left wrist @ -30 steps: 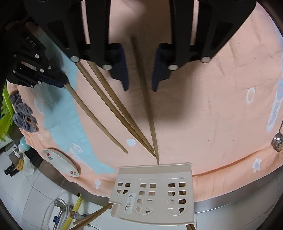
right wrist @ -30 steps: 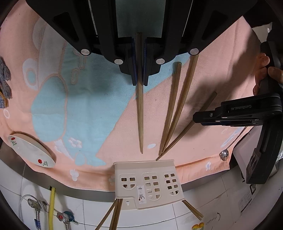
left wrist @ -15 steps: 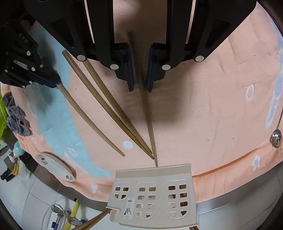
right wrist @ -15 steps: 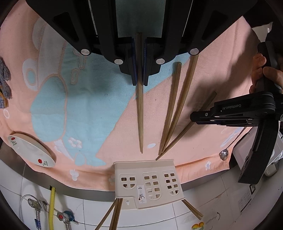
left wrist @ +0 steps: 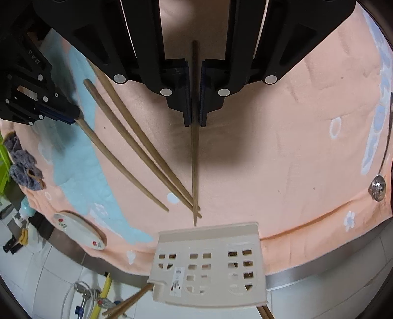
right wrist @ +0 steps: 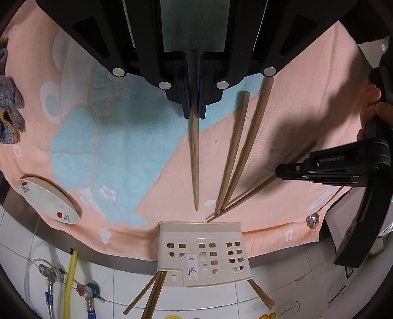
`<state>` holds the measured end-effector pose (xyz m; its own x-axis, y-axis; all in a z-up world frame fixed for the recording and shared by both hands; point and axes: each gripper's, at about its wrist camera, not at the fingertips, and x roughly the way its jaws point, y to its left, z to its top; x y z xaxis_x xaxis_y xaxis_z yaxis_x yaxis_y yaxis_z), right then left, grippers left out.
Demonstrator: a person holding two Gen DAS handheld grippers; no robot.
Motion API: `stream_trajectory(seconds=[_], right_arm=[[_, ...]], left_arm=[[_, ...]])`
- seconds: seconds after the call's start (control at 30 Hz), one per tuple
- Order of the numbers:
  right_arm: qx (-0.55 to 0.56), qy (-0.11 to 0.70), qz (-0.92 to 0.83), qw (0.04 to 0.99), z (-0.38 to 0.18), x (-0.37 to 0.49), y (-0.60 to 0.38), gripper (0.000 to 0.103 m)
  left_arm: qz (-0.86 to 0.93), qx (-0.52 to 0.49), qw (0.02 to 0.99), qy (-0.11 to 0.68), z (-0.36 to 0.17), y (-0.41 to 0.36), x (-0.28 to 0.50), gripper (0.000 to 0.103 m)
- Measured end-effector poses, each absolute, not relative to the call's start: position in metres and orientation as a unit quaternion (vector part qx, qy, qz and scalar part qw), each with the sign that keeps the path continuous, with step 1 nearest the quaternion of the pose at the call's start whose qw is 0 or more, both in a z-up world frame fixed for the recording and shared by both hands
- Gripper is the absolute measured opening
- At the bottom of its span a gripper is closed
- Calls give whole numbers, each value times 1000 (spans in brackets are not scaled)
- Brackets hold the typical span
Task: Organize utensils
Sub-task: 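Lift the left tool's chopstick upright over the holder while the right tool carries its own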
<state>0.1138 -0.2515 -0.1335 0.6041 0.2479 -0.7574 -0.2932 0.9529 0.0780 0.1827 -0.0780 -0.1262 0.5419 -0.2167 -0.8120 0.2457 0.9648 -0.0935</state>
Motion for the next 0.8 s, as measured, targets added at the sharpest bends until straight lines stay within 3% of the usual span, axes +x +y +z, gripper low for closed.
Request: stream_trajectory(seconds=[0.4, 0.8], right_arm=[[-30, 346, 152, 925, -73, 109, -251, 6], [-40, 291, 185, 938, -2, 146, -242, 6]], left_arm=[[-149, 7, 914, 378, -62, -63, 165, 5], [-161, 12, 925, 343, -18, -54, 183, 5]])
